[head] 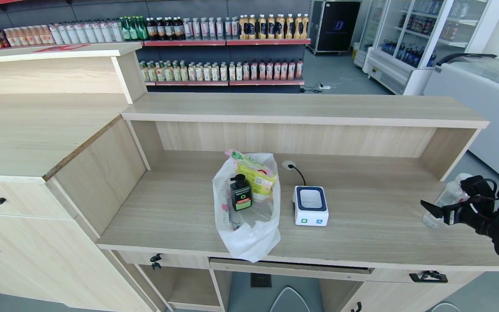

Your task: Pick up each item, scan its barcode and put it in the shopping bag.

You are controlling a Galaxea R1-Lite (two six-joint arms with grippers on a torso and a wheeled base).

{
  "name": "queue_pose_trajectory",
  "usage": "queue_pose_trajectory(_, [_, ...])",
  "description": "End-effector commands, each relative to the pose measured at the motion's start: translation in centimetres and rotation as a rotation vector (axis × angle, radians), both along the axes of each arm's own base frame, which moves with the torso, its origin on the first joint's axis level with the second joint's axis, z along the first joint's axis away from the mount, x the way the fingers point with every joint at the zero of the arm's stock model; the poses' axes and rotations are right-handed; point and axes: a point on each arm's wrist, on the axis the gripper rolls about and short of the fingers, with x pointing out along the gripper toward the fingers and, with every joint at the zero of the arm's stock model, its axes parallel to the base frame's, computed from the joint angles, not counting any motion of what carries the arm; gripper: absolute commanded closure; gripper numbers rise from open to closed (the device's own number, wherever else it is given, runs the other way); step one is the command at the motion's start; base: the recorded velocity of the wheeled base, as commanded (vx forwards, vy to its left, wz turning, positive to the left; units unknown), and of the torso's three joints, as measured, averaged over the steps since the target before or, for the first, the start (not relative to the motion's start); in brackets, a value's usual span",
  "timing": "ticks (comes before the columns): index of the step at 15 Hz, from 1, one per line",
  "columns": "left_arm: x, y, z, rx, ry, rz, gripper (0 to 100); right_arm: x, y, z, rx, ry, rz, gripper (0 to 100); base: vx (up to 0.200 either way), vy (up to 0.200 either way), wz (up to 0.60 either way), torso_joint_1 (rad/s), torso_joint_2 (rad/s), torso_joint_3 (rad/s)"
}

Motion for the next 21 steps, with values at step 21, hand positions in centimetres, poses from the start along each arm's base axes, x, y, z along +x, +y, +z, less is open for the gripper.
queue_pose_trajectory(21, [0.0,0.0,0.0,-0.001,0.001,0.000,0,-8.9,12.1,23.9,0.606,0.190,0.440,100,0.000,0.000,0.00,0.000,0.00,0.000])
